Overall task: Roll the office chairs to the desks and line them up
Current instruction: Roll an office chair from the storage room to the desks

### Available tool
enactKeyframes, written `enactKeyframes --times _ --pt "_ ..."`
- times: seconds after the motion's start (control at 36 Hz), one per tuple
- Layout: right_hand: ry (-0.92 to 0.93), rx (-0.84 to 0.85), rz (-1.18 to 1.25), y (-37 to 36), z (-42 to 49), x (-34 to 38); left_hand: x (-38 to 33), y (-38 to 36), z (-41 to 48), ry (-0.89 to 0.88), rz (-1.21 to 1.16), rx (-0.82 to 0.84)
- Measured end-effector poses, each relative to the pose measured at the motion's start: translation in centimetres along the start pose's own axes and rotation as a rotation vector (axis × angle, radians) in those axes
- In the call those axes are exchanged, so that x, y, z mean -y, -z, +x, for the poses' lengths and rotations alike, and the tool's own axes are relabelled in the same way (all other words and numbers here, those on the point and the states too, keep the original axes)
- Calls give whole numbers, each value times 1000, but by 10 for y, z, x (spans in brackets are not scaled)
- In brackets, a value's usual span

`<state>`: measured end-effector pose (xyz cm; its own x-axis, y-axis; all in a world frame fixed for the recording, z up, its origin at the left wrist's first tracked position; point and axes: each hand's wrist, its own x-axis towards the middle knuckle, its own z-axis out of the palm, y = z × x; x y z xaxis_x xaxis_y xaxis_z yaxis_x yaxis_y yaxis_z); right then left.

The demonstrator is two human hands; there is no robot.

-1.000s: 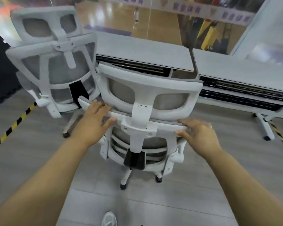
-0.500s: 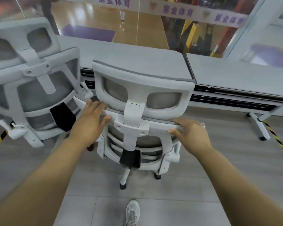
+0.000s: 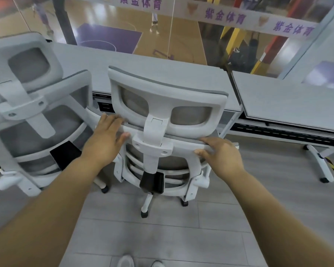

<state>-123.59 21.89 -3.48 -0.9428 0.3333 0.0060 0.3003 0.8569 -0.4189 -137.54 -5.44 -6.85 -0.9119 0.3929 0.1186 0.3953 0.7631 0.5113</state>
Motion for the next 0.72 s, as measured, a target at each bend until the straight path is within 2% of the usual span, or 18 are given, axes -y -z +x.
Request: enactKeyframes --times 0.28,0.58,0.72 --pt "-91 7 100 -10 48 14 25 4 56 -88 24 -19" --pt "-65 -10 61 -11 67 23 32 13 75 -85 12 29" --pt "-17 120 -48 5 74 21 22 20 66 -59 120 105"
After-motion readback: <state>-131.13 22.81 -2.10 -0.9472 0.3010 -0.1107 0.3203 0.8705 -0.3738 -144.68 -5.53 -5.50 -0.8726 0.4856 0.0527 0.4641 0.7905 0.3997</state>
